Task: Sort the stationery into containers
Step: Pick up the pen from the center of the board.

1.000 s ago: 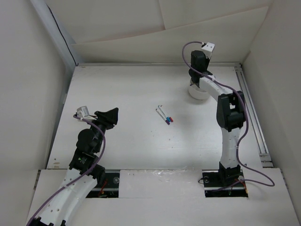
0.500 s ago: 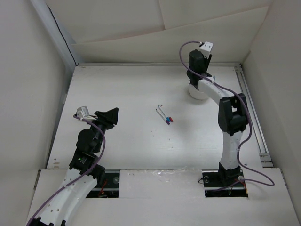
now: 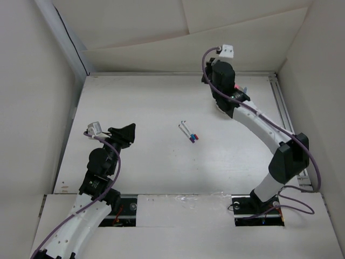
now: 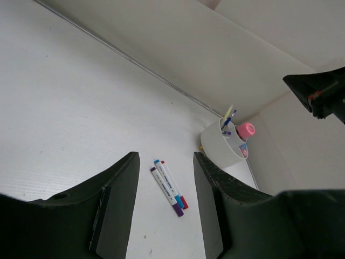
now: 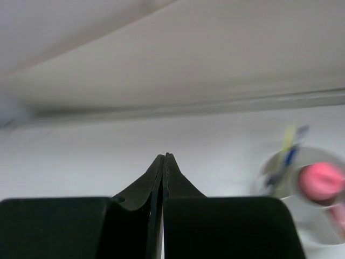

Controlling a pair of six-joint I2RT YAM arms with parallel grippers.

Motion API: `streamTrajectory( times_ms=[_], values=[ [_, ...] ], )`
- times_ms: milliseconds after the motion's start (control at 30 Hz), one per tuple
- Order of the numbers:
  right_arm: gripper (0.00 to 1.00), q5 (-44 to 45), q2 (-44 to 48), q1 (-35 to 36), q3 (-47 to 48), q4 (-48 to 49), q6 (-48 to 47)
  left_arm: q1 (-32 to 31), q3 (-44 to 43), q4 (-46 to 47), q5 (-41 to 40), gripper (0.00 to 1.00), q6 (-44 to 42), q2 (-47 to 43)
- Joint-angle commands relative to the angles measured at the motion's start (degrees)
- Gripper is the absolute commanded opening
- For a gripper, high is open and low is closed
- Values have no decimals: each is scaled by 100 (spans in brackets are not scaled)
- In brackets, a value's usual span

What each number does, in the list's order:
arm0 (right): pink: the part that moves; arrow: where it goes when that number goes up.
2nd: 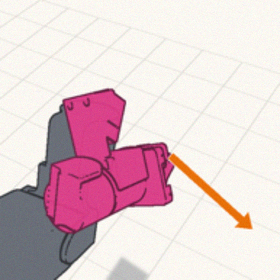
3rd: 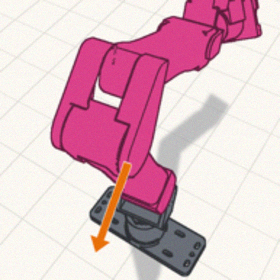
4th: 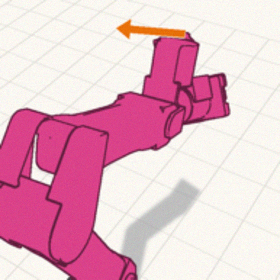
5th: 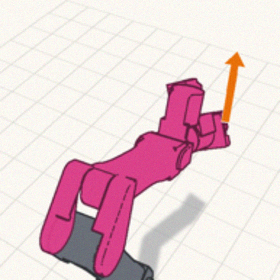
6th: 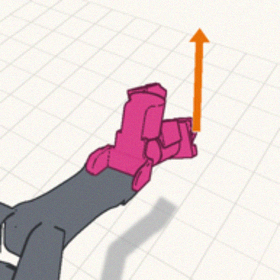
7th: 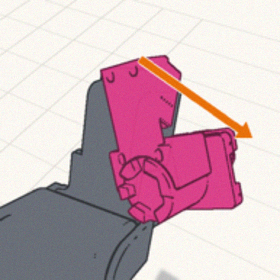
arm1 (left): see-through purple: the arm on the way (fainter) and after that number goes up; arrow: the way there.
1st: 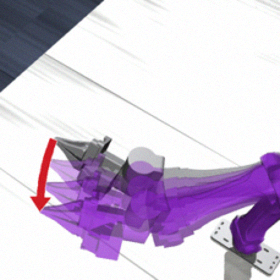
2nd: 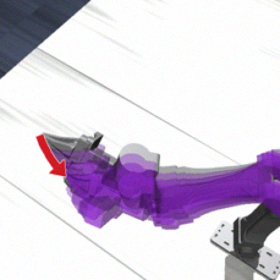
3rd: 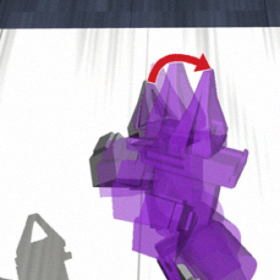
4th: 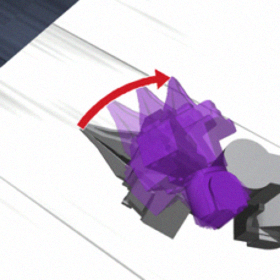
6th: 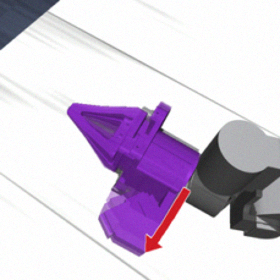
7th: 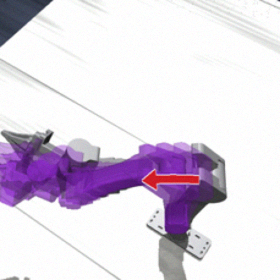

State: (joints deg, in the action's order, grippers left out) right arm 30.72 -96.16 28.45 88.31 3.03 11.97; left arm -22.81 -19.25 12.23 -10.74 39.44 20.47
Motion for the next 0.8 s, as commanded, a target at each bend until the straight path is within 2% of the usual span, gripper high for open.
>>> streamTrajectory(
  times_ms=[0,100,233,367,500,533,567,667,767],
  values=[
    [0,-2536,317,440,-743,-436,683,-22,-53,219,-16,41,-33,-52],
    [0,-2607,256,1133,-1246,-486,685,-22,-53,219,-16,41,-33,-52],
    [0,-1661,-253,1759,-1246,-1233,552,-22,-53,166,37,41,-33,-104],
    [0,-1691,-623,1822,-1246,-1480,711,-22,-53,166,37,41,-33,-105],
    [25,-1719,-983,1822,-1186,-1489,781,-22,-53,166,90,41,-33,-52],
    [39,-1666,-1114,1822,-1133,-1559,781,-22,-53,166,90,41,-33,-52],
    [44,-1579,-1176,1822,-1080,-1681,781,-22,-53,166,90,41,-33,-52],
    [51,-1376,-1291,1822,-1027,-1744,781,-22,-53,166,90,41,-33,-52],
    [53,-1244,-1414,1822,-974,-1744,781,-22,-53,219,90,41,-33,-52]
  ],
)
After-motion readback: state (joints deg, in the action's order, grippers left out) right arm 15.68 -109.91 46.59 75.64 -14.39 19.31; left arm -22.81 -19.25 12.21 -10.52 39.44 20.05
